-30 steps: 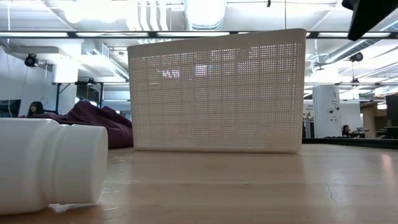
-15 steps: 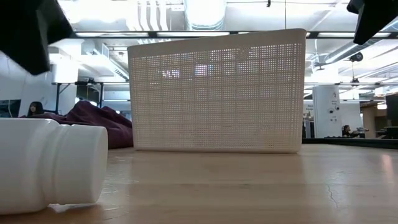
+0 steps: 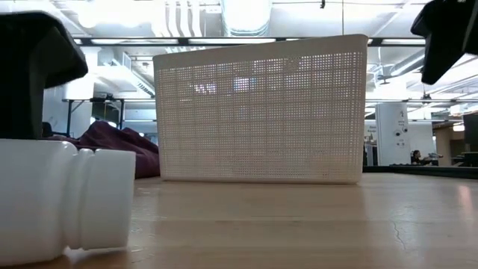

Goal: Pick & place medical supplies in basket/bin
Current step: Put the white pill bottle into the white bin

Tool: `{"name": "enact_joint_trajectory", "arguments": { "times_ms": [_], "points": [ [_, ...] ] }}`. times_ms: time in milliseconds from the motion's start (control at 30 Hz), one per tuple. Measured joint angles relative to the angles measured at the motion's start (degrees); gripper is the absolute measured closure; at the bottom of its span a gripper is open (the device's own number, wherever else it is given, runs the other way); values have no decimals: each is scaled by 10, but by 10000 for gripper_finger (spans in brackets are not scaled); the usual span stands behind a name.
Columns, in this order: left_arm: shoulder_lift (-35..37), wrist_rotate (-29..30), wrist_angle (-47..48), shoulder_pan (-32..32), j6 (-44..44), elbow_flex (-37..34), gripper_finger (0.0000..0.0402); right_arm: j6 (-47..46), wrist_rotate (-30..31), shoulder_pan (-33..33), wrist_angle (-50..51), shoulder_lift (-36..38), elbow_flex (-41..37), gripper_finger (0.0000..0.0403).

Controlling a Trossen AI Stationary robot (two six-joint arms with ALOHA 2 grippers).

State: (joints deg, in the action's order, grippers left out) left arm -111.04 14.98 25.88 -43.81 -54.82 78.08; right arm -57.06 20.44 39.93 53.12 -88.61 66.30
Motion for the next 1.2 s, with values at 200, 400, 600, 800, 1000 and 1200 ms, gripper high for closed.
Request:
{"name": "enact_joint_trajectory", "arguments": {
  "times_ms": [200, 400, 600, 800, 1000, 1200],
  "points": [
    [-44, 0, 49, 3, -47, 25, 112, -21, 0, 0, -4, -9, 0, 33],
    [-47, 35, 99, 11, -105, 26, 128, -30, 1, 0, -11, -8, 0, 33],
    [-42, 71, 95, 19, -56, 35, 192, -33, 1, 0, -12, -8, 0, 33],
    [-41, 55, 95, 18, -21, 45, 235, -34, 1, 0, -12, -8, 0, 33],
    [-40, 43, 95, 17, -126, 45, 237, -34, 1, 0, -11, -8, 0, 33],
    [-21, 51, 107, 17, -73, 45, 237, -23, -3, 0, -11, -8, 0, 33]
  ]
}}
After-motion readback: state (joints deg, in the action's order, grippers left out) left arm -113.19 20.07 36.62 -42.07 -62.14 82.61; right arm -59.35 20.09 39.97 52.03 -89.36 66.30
